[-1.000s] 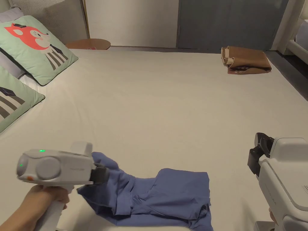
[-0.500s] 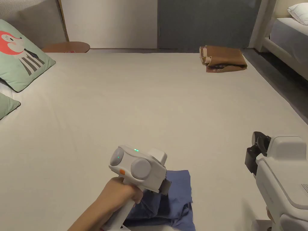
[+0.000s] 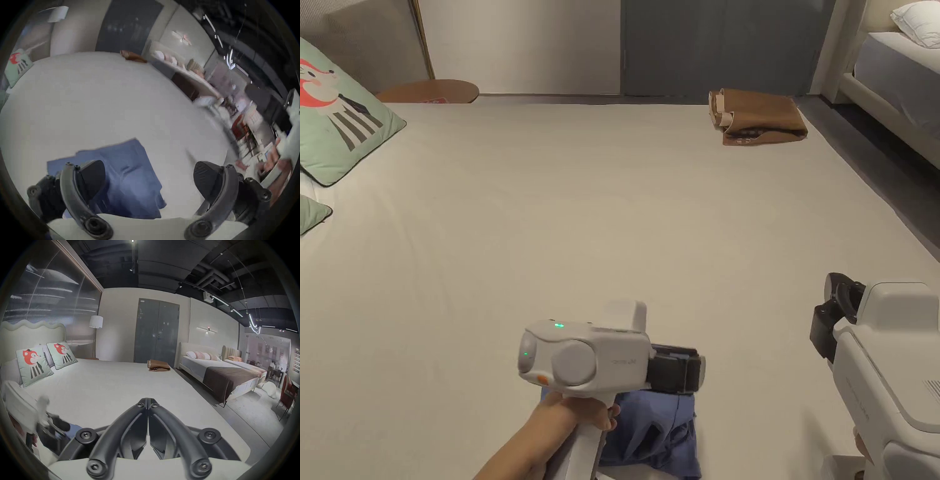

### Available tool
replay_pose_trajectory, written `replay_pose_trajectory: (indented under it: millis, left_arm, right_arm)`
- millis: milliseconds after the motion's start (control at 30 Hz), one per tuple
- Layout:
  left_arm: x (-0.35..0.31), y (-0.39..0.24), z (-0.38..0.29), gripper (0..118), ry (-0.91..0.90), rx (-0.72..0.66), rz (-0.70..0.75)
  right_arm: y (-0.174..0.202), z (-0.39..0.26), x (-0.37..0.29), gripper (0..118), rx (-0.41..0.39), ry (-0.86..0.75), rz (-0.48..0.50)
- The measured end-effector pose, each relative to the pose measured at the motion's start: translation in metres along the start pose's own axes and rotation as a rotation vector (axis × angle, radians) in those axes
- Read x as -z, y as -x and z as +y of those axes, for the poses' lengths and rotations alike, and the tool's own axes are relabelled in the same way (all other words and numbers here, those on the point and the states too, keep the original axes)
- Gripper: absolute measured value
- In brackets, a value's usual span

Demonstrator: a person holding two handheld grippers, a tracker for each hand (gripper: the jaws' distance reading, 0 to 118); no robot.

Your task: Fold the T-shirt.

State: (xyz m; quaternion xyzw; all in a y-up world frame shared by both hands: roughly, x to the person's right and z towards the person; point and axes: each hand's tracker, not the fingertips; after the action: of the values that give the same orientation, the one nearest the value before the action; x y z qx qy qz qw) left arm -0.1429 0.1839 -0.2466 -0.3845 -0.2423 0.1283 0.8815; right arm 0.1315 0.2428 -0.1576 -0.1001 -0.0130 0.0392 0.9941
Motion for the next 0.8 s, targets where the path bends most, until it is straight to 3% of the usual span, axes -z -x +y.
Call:
replay_pose_trajectory:
  millis: [167,300,333,400,433,800]
  left_arm:
    - [-0.047,0.011,-0.003,107,-0.314,0.07,0.185]
    - [-0.061,0.023,-0.015,96,-0.418,0.132,0.388]
    - [-0.063,0.025,-0.02,75,-0.438,0.14,0.413]
    - [-0.06,0.028,-0.026,16,-0.407,0.154,0.462]
    - [-0.057,0.031,-0.031,0,-0.373,0.153,0.451]
    - [-0.003,0.026,-0.088,0,-0.165,0.105,0.425]
  right_arm:
    - [0.007,0.003,0.0,0,-0.005,-0.006,0.013]
    - [0.012,0.003,0.001,0,-0.012,-0.007,0.027]
    - [0.013,0.003,0.001,0,-0.013,-0.007,0.029]
    - [0.014,0.003,0.001,0,-0.014,-0.007,0.033]
    - [0.015,0.002,0.002,0,-0.015,-0.006,0.035]
    - [0.009,-0.003,0.005,0,-0.015,0.004,0.036]
